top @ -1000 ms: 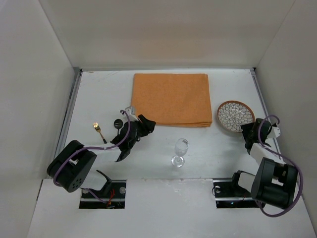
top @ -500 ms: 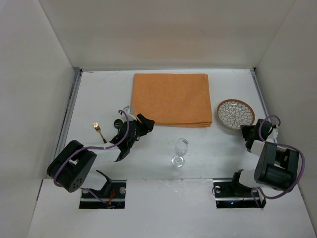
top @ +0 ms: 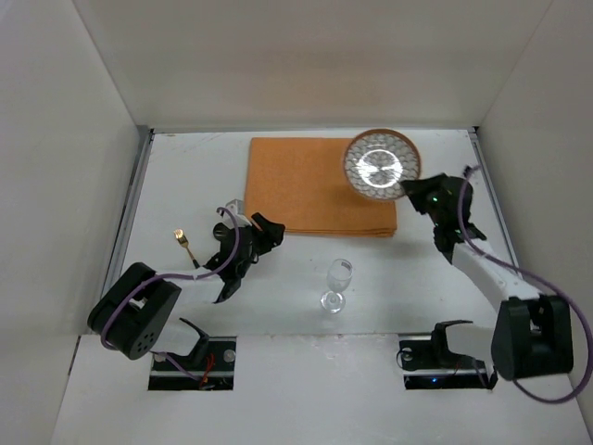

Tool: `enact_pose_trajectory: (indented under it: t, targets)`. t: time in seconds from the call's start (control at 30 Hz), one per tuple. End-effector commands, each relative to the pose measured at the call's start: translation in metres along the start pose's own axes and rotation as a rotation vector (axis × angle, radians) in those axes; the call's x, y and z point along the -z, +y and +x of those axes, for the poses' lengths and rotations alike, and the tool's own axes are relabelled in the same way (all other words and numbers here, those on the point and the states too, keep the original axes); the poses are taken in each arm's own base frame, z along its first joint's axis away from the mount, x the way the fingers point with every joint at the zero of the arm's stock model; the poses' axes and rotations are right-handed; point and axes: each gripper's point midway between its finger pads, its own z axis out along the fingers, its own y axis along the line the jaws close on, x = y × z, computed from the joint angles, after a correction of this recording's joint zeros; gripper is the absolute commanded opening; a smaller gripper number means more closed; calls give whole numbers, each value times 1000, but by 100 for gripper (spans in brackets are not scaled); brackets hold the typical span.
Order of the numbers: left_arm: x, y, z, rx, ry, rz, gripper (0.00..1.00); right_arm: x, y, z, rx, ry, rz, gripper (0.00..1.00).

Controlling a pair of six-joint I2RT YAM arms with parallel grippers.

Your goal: Set the dinner table for one person

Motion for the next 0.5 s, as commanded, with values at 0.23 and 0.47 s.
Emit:
enact_pose_trajectory:
  t: [0.23,0.47]
  targets:
    - [3,4,-26,75,-90,11,52,-86,155,115,31,247,-299,3]
    - [6,3,-32,78,-109,16,52,-130,144,157,49,305,-217,3]
